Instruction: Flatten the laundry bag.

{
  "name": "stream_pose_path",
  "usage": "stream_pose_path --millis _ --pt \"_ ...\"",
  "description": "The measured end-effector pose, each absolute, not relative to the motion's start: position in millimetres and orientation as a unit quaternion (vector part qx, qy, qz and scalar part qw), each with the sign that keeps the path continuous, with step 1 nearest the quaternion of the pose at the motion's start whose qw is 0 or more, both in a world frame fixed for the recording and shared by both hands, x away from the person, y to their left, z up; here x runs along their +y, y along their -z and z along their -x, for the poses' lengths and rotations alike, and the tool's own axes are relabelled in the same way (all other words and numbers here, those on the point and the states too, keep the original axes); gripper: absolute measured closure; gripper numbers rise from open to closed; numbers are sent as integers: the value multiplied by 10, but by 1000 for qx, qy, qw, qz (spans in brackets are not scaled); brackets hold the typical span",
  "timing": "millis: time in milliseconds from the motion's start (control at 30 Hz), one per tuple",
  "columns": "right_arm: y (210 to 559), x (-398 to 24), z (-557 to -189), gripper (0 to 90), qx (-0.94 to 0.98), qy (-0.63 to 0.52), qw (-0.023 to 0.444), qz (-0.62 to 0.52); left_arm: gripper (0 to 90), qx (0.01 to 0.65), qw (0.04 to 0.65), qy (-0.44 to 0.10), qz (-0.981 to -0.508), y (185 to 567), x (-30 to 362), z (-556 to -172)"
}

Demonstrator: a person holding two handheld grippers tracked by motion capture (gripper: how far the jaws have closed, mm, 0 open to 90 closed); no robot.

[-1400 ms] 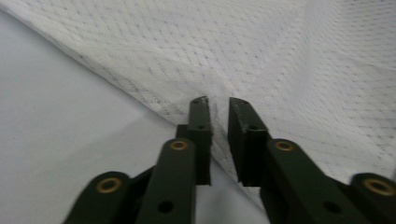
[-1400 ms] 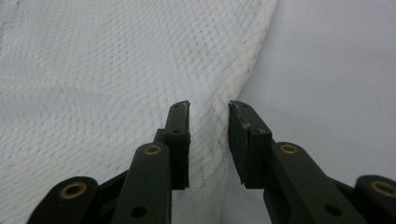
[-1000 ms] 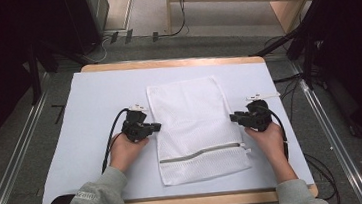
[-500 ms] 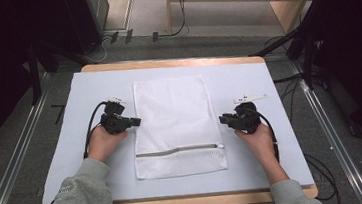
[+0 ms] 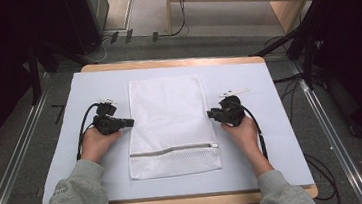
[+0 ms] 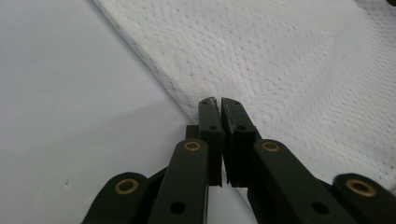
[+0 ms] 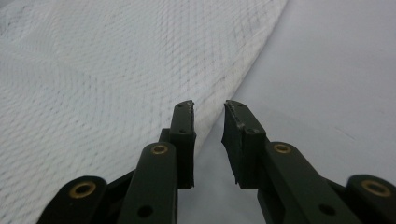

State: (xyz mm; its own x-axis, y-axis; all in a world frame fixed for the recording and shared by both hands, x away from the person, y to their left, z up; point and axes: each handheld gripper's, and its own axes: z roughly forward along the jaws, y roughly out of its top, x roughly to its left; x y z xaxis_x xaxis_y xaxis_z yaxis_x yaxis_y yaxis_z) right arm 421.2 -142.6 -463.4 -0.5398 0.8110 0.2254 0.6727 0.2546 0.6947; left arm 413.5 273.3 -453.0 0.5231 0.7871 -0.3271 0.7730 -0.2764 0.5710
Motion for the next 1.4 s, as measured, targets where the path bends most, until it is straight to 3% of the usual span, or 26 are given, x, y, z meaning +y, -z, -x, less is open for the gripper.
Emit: stream_pose_path --millis 200,467,633,767,967,1400 --pt "4726 -1255 -4279 816 799 -373 83 -464 900 494 356 -1 -793 4527 2729 -4136" --pt "4671 -1226 -4257 773 801 -381 86 -453 900 502 337 -25 -796 4494 2803 -4130" --pt "4627 -1286 -4266 895 787 -394 94 -465 900 513 342 -27 -787 4484 2872 -4135" --pt "4620 -1236 -4260 900 792 -395 98 -455 896 517 347 -15 -783 4498 2899 -4140" --pt "4656 -1124 -4369 900 799 -391 96 -446 775 508 366 -19 -779 4416 2897 -4087" --pt "4702 -1188 -4419 900 800 -365 104 -464 676 484 384 -16 -786 4351 2831 -4007"
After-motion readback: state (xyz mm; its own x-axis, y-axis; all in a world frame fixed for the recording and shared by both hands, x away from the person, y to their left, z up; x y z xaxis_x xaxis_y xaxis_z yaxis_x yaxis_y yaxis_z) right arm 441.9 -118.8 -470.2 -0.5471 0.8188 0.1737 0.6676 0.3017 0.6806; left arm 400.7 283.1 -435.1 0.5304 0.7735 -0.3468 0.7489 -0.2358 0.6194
